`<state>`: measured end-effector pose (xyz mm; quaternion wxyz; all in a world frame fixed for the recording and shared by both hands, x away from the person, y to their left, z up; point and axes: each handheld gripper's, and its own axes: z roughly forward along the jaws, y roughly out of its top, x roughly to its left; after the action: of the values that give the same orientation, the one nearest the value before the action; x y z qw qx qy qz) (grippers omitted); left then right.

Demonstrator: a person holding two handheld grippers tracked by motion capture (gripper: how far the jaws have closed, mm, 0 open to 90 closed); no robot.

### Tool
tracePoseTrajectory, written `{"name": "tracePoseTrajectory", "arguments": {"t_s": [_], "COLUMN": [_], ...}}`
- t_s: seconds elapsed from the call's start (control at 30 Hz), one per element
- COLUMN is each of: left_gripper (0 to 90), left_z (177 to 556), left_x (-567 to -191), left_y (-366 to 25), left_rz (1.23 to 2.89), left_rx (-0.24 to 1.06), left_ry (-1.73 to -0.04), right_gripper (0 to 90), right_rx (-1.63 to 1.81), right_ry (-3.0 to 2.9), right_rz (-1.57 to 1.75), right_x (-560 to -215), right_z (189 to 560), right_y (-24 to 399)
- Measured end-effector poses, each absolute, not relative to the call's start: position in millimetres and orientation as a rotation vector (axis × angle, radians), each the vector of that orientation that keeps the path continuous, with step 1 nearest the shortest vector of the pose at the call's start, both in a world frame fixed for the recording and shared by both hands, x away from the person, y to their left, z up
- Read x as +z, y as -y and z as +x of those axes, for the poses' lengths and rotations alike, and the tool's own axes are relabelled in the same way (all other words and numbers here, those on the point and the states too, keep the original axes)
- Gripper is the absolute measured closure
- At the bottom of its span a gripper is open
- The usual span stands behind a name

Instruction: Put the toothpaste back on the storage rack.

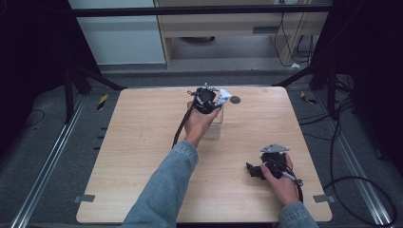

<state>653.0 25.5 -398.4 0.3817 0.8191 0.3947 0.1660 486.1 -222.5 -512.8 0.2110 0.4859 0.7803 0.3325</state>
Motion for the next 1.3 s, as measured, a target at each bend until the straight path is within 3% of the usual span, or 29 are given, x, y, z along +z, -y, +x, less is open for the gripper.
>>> {"name": "tracePoseTrajectory", "arguments": {"t_s": [1.3], "left_gripper": [55.8], "left_z": [640], "left_x": [-383], "left_y": [-37], "left_rz": [2.061], "left_rx": [0.532], "left_ry": [-0.946], "right_gripper": [0.4], "right_rx": [0.920], "right_ry": [-2.169], "right_rz": [1.351], "right_x": [-513], "right_z": [486], "right_y": [223]}}
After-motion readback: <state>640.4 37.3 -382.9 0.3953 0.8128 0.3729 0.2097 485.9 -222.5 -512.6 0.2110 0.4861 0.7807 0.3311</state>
